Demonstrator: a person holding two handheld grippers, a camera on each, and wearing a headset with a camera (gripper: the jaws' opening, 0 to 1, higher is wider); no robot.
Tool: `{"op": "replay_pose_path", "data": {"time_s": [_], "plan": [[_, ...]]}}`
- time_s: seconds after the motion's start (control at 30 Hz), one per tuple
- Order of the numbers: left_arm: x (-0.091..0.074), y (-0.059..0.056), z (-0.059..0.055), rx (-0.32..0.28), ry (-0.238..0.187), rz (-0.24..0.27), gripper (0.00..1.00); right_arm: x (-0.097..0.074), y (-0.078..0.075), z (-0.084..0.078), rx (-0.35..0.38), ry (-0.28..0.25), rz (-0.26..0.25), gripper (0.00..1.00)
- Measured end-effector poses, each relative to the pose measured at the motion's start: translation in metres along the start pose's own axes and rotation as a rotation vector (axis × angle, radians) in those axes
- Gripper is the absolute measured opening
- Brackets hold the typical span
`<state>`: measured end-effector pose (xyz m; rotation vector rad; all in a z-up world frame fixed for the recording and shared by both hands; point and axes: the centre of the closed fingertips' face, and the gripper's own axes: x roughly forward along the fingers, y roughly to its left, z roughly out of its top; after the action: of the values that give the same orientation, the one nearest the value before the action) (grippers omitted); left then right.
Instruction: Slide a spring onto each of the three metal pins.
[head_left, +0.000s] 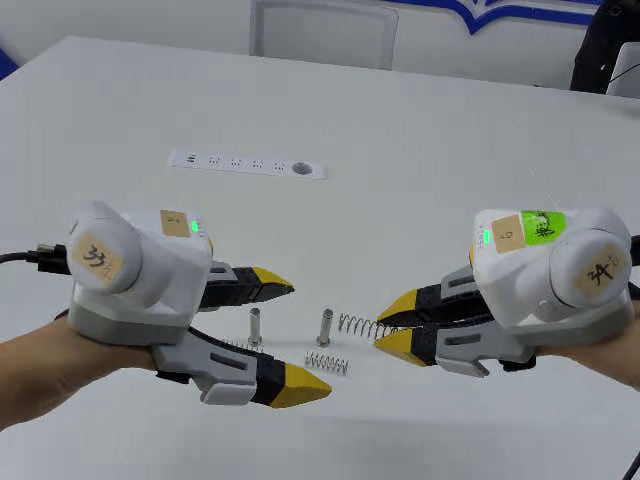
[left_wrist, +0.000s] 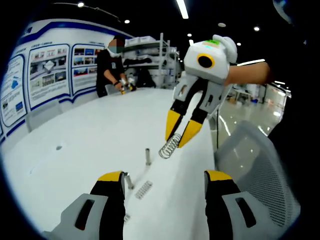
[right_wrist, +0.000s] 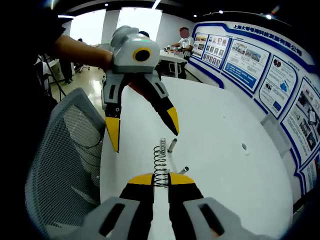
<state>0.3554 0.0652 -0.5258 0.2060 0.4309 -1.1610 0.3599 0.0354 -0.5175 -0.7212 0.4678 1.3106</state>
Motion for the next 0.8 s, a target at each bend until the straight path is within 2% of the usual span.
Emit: {"op": "replay_pose_path", "data": {"time_s": [0.2,0.37,0.63,0.8], "plan": [[0.004,-0.006,0.004,0.014,-0.007,-0.022,0.61,0.002,0.009,0.012,-0.028,-0.010,0.025,0.10],[0.007,-0.006,0.010,0.028,-0.018,-0.021,0.56,0.005,0.013,0.016,-0.045,-0.008,0.036,0.10],[0.011,-0.007,0.017,0.056,-0.023,-0.026,0.50,0.007,0.011,0.018,-0.058,-0.004,0.035,0.10],[0.011,-0.009,0.020,0.072,-0.025,-0.037,0.41,0.007,0.010,0.020,-0.074,0.002,0.031,0.10]]}}
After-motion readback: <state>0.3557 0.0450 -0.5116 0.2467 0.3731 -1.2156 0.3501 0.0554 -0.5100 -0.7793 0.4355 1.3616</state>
